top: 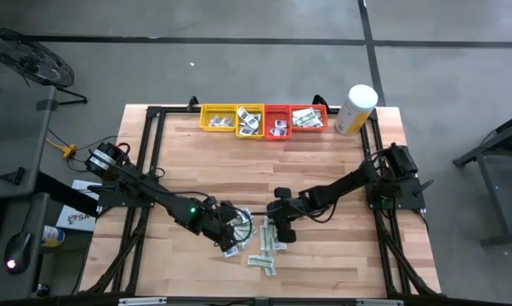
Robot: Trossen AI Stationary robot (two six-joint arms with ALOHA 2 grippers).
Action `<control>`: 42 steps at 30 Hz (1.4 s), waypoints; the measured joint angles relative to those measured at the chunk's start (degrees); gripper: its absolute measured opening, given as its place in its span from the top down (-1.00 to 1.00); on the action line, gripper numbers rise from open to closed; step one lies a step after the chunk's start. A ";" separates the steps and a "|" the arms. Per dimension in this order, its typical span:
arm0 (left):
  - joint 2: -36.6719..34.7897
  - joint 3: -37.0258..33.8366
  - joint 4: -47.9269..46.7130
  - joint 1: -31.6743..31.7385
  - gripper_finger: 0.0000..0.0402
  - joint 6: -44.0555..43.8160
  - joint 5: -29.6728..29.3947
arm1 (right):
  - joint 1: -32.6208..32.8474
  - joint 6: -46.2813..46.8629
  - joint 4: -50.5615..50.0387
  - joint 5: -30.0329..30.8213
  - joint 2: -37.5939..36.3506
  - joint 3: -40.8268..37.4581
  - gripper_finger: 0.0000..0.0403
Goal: Pick & Place First Aid Supplies
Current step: Put the green pad into the right orange bin
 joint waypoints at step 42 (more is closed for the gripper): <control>0.00 0.00 2.45 0.07 0.41 -0.83 -3.94 | -6.90 1.67 -19.74 11.61 -27.09 -0.13 1.00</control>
